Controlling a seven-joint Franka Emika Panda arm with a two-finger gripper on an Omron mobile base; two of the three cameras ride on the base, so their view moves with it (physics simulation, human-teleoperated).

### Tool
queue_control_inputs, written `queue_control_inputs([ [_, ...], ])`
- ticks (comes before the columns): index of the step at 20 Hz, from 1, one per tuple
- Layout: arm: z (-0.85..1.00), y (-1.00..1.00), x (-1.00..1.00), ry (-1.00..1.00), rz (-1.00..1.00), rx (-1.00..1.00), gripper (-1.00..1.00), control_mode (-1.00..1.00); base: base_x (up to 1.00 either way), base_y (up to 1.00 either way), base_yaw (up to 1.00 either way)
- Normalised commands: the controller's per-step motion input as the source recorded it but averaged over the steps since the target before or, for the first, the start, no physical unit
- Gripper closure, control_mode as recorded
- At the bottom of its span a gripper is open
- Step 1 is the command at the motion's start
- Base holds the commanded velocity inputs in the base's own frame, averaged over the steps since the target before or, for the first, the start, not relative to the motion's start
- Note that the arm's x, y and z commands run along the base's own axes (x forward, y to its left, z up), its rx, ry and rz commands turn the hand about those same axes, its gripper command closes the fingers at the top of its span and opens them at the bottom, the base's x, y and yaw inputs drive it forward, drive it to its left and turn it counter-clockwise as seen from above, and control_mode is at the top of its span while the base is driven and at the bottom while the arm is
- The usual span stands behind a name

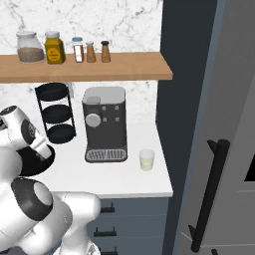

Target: Grab a lemon wedge from the fridge and one ice cube from the ice bowl, and put them in the glass of lemonade.

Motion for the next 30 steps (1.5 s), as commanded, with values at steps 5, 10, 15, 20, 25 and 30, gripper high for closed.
queue_control_inputs([
  [5, 0.40, -0.99, -0.31, -0.10, -0.12, 0.00, 1.00, -1.00, 0.00, 0.00, 0.00],
  [10, 0.34, -0.96, -0.16, -0.08, -0.10, 0.00, 1.00, -1.00, 0.00, 0.00, 0.00],
  [15, 0.29, -0.79, 0.00, -0.01, -0.07, 0.00, 1.00, -1.00, 0.00, 0.00, 0.00],
  [20, 0.25, -0.72, 0.21, 0.00, -0.05, 0.00, 1.00, -1.00, 0.00, 0.00, 0.00],
  [25, 0.24, -0.72, 0.38, 0.00, -0.04, 0.00, 1.00, -1.00, 0.00, 0.00, 0.00],
  [30, 0.11, -0.70, 0.48, 0.03, -0.01, 0.00, 1.00, -1.00, 0.00, 0.00, 0.00],
])
